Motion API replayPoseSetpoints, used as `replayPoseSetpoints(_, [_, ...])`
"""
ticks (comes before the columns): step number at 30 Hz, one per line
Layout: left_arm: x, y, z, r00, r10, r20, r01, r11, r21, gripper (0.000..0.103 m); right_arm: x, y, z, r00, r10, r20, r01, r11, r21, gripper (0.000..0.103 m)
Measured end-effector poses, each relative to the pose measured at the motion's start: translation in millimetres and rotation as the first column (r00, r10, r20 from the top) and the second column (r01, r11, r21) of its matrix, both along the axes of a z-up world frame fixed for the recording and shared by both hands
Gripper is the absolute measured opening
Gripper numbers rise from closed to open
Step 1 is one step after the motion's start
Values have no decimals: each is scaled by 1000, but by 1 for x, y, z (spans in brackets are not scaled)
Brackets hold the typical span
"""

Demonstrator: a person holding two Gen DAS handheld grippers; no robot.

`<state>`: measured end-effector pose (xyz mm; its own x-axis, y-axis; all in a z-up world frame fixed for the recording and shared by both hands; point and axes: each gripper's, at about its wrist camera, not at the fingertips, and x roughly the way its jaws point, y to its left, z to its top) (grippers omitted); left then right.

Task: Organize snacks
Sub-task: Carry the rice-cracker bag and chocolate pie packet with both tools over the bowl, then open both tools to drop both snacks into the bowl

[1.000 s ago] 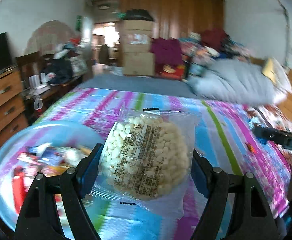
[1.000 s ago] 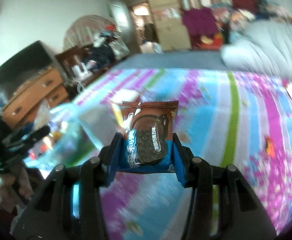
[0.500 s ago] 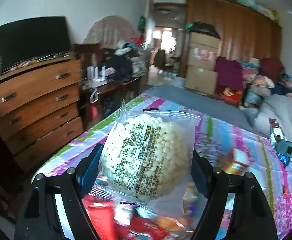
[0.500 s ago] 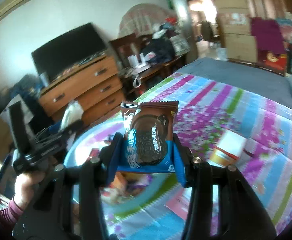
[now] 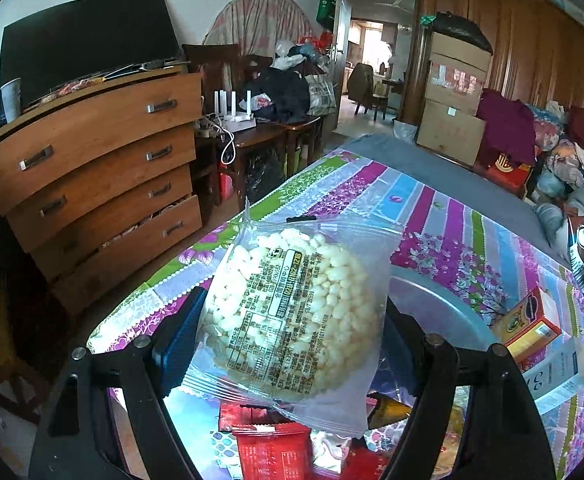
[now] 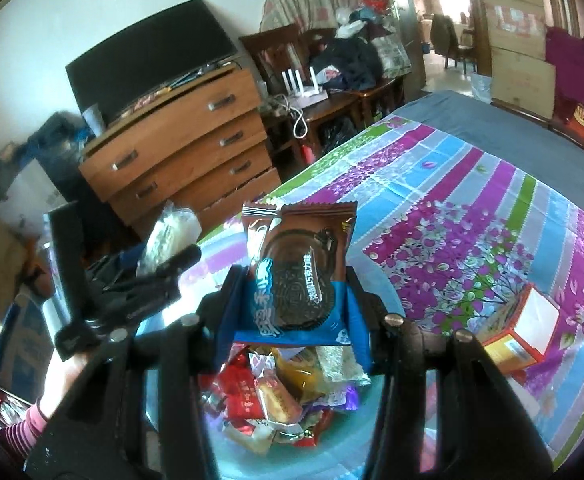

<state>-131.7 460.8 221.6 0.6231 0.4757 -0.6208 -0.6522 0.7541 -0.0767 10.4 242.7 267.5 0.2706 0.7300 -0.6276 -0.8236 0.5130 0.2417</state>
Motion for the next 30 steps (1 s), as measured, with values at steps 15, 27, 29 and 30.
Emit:
replayPoseSetpoints(15, [1,0,-3,1000,0,-5,0,1000,-5,81,1,13,-2,1000,3,-3,-3,1000,-16,48])
replayPoseSetpoints(27, [12,1,-12,999,-11,-52,10,1000,-22,83,9,13,-16,999,10,-33,-11,999,-39,68])
replayPoseSetpoints(29, [12,0,-11,999,-8,-52,7,1000,-13,87,7,12,-15,1000,7,-22,-8,999,-39,75])
replayPoseSetpoints(30, [12,0,-11,999,-5,-49,5,1000,-9,89,6,11,-16,1000,7,-23,-7,999,-37,75])
